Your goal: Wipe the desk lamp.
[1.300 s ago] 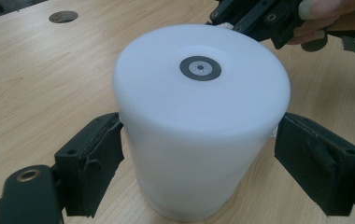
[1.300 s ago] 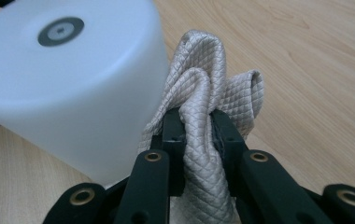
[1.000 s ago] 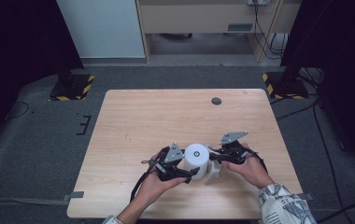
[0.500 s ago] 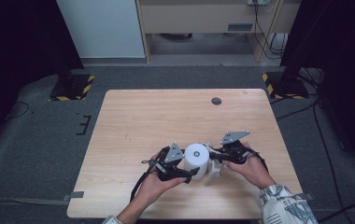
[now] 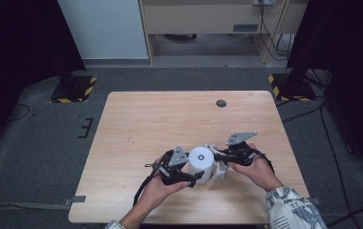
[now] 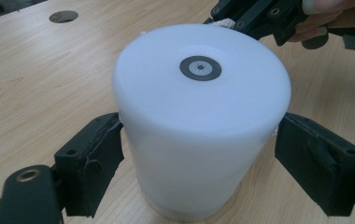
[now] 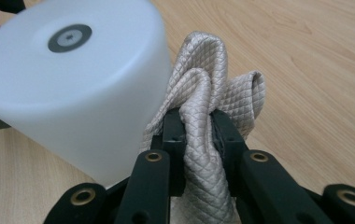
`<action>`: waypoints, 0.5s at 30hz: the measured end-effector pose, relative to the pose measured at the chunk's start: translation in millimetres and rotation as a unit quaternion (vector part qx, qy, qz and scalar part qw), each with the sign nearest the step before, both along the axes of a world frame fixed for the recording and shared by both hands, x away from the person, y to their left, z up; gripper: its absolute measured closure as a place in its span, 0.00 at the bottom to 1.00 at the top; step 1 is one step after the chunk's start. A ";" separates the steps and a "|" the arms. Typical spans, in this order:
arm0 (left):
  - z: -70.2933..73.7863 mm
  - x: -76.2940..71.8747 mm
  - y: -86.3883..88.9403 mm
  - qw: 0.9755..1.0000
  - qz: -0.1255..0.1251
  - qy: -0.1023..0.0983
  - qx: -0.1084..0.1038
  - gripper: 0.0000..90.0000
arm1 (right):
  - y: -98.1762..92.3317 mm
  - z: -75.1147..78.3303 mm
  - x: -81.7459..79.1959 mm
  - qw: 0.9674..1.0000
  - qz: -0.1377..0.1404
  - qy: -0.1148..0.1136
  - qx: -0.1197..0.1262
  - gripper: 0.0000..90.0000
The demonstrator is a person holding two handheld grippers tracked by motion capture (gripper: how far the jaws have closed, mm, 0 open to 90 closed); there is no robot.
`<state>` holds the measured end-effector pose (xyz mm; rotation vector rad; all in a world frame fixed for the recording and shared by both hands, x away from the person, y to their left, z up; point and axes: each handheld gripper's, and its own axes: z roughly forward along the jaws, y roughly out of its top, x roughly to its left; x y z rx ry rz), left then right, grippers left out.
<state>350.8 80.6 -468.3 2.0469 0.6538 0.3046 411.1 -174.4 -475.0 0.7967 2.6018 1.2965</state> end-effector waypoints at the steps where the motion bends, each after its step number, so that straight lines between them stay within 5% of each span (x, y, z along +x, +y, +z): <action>1: 0.0 0.0 0.0 1.000 0.000 0.000 0.000 0.16 | 0.4 -1.6 0.4 1.000 0.000 0.002 -0.001 0.88; 15: 0.1 -0.2 -0.2 1.000 0.000 0.000 0.000 0.16 | 2.7 -17.9 5.4 0.999 0.007 0.024 -0.020 0.88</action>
